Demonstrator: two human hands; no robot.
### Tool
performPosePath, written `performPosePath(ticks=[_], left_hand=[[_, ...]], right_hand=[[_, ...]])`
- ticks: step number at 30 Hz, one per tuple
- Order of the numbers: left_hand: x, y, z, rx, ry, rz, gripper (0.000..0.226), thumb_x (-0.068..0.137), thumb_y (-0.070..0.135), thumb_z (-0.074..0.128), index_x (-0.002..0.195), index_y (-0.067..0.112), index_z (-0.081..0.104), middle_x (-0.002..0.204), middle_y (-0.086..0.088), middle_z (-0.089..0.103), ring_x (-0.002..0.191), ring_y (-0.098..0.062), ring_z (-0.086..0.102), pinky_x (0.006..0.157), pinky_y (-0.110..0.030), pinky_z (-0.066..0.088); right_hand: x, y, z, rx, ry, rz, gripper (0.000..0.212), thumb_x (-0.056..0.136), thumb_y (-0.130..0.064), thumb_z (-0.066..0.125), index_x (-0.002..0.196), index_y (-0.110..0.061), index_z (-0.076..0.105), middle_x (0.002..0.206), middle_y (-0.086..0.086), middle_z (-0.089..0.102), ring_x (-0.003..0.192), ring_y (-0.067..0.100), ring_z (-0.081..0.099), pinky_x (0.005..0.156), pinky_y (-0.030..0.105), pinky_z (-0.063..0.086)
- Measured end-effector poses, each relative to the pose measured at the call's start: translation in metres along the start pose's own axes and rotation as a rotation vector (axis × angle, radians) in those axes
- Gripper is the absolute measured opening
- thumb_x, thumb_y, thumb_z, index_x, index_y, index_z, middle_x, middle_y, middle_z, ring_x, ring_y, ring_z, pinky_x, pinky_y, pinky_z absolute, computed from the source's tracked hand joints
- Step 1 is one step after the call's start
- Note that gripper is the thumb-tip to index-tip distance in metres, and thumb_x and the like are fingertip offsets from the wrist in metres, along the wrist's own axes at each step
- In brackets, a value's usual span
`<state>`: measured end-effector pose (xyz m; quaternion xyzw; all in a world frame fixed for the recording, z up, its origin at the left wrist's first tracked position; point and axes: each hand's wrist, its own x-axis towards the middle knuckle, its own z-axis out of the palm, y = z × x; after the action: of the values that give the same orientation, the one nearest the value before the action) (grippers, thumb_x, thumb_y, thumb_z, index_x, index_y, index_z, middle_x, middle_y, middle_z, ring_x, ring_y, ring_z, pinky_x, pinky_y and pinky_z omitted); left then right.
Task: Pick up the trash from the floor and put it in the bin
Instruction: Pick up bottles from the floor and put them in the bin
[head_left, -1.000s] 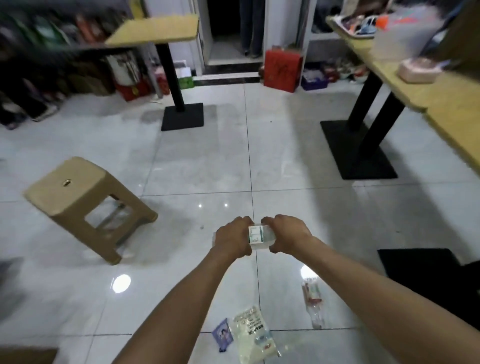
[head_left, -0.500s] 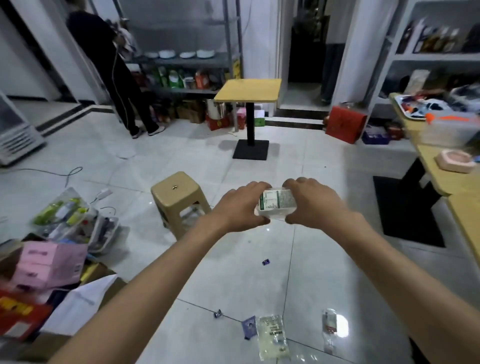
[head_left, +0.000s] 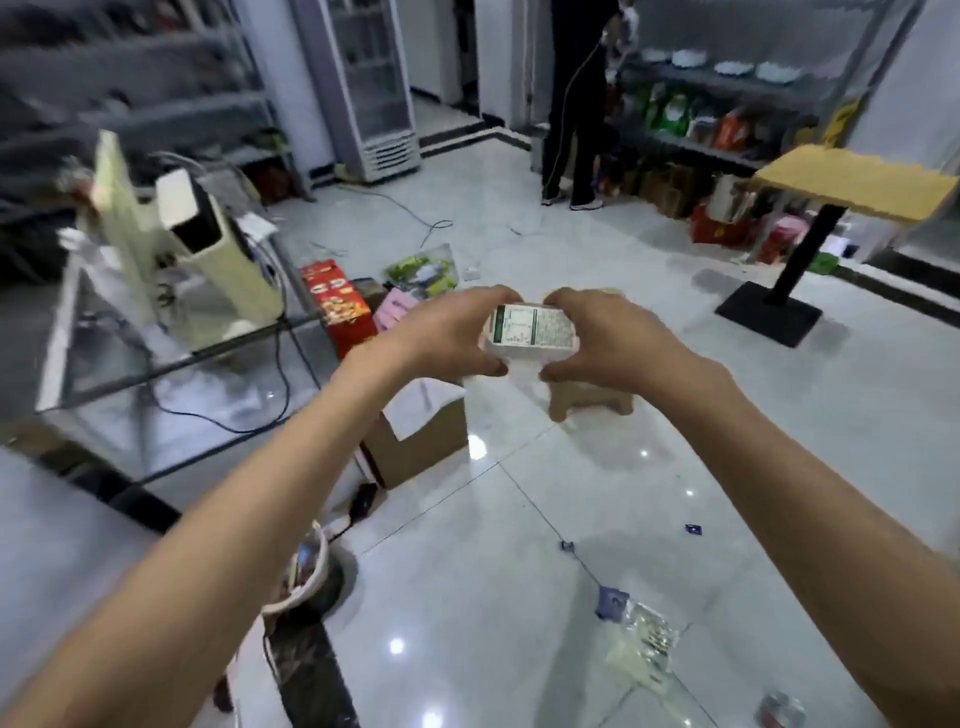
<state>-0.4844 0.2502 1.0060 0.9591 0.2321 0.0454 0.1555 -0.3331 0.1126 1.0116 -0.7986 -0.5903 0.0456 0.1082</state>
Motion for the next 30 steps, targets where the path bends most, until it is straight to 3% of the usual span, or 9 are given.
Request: performPosePath(ticks=[4, 8, 12, 16, 24, 30], left_hand=[[-0.090, -0.098, -0.026, 0.038, 0.033, -0.169, 0.074, 0.071, 0.039, 0.079, 0.135, 0.031, 0.043, 0.126, 0.009, 0.058, 0.111, -0.014, 0.055, 0.089, -0.040, 0.049], [-0.173, -0.175, -0.039, 0.098, 0.041, -0.308, 0.076, 0.074, 0.040, 0.077, 0.139, 0.023, 0.042, 0.134, 0.002, 0.055, 0.120, -0.020, 0.053, 0.092, -0.038, 0.046], [-0.236, -0.242, -0.033, 0.187, 0.037, -0.417, 0.069, 0.079, 0.039, 0.072, 0.137, 0.022, 0.040, 0.134, 0.000, 0.053, 0.120, -0.021, 0.053, 0.087, -0.034, 0.045], [-0.272, -0.296, -0.024, 0.186, 0.026, -0.511, 0.064, 0.079, 0.036, 0.071, 0.133, 0.022, 0.041, 0.128, 0.002, 0.055, 0.111, -0.021, 0.057, 0.081, -0.033, 0.045], [-0.292, -0.404, -0.003, 0.097, 0.073, -0.686, 0.061, 0.075, 0.034, 0.070, 0.129, 0.024, 0.044, 0.121, 0.003, 0.056, 0.107, -0.020, 0.058, 0.079, -0.037, 0.051], [-0.282, -0.470, 0.047, 0.197, 0.043, -0.783, 0.058, 0.082, 0.044, 0.067, 0.129, 0.018, 0.045, 0.125, -0.002, 0.057, 0.115, -0.025, 0.054, 0.092, -0.037, 0.041]], right_hand=[[0.043, -0.116, 0.039, -0.004, -0.045, -0.214, 0.073, 0.071, -0.045, 0.077, 0.135, -0.032, 0.046, 0.122, -0.003, 0.062, 0.110, 0.021, 0.058, 0.071, 0.030, 0.042], [0.076, -0.224, 0.084, -0.019, -0.104, -0.363, 0.070, 0.070, -0.048, 0.075, 0.132, -0.027, 0.047, 0.120, 0.001, 0.062, 0.109, 0.023, 0.058, 0.079, 0.036, 0.049], [0.103, -0.312, 0.134, -0.052, -0.181, -0.450, 0.071, 0.070, -0.048, 0.077, 0.130, -0.025, 0.047, 0.120, 0.001, 0.061, 0.107, 0.022, 0.060, 0.077, 0.036, 0.051], [0.124, -0.369, 0.178, -0.064, -0.236, -0.520, 0.071, 0.071, -0.047, 0.076, 0.131, -0.025, 0.045, 0.123, 0.000, 0.060, 0.111, 0.023, 0.059, 0.074, 0.032, 0.043], [0.201, -0.447, 0.247, -0.089, -0.334, -0.607, 0.072, 0.073, -0.042, 0.075, 0.133, -0.021, 0.043, 0.122, 0.005, 0.059, 0.110, 0.026, 0.057, 0.080, 0.035, 0.046], [0.246, -0.477, 0.326, -0.135, -0.431, -0.572, 0.065, 0.078, -0.036, 0.072, 0.131, -0.015, 0.041, 0.125, 0.010, 0.055, 0.115, 0.030, 0.054, 0.088, 0.039, 0.046]])
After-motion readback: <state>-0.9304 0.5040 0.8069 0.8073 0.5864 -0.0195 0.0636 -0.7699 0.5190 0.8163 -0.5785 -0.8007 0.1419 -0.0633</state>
